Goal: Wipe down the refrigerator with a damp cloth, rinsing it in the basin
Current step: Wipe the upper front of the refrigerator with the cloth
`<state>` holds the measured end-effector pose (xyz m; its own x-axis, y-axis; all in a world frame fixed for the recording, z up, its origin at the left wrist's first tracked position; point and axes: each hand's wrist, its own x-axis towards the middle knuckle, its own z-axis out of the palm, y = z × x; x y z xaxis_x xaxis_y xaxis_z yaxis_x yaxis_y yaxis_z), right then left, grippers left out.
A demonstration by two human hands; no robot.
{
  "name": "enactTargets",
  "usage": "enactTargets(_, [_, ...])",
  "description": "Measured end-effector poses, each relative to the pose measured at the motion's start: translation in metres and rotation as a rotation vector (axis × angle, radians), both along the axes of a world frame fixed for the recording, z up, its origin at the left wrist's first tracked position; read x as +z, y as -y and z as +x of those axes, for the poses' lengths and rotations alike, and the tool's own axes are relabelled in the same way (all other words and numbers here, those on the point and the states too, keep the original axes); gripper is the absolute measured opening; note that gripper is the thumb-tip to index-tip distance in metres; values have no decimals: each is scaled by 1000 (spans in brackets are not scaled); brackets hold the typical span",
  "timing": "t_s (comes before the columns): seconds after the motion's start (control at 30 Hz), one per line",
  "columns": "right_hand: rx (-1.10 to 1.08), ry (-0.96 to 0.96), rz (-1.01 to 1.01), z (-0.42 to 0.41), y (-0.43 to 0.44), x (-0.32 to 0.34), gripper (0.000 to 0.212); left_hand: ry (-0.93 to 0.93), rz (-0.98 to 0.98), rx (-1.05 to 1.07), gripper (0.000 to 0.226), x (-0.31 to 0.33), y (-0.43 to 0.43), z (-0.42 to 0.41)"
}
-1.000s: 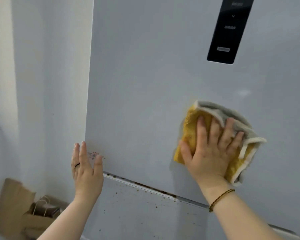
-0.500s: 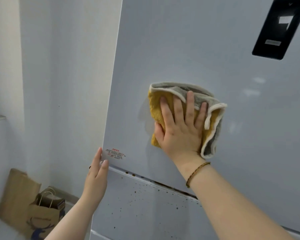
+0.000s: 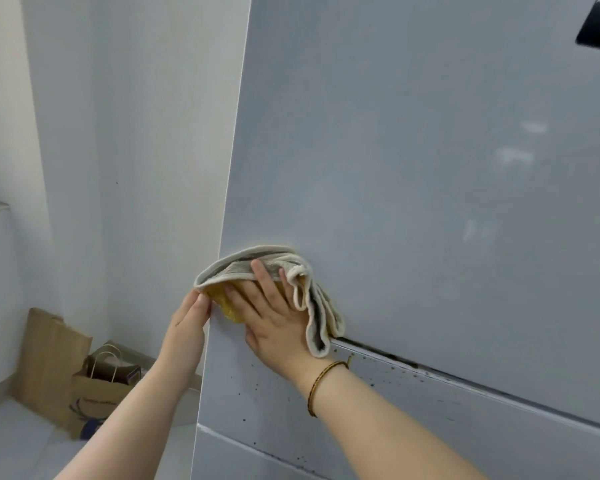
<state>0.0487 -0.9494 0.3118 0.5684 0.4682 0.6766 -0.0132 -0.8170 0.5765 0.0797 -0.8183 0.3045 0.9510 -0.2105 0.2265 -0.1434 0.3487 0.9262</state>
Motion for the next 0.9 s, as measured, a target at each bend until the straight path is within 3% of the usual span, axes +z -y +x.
enactTargets(0.3, [91, -25, -12, -38, 38, -16, 55, -57, 17, 1, 40, 5, 7, -18])
enactTargets(0.77, [-256, 27, -188, -197, 174, -11, 55, -101, 185, 126, 40, 11, 23, -15])
enactTargets(0.9, [-288, 59, -167, -196, 172, -15, 42, -87, 187, 129, 38, 16, 22, -20])
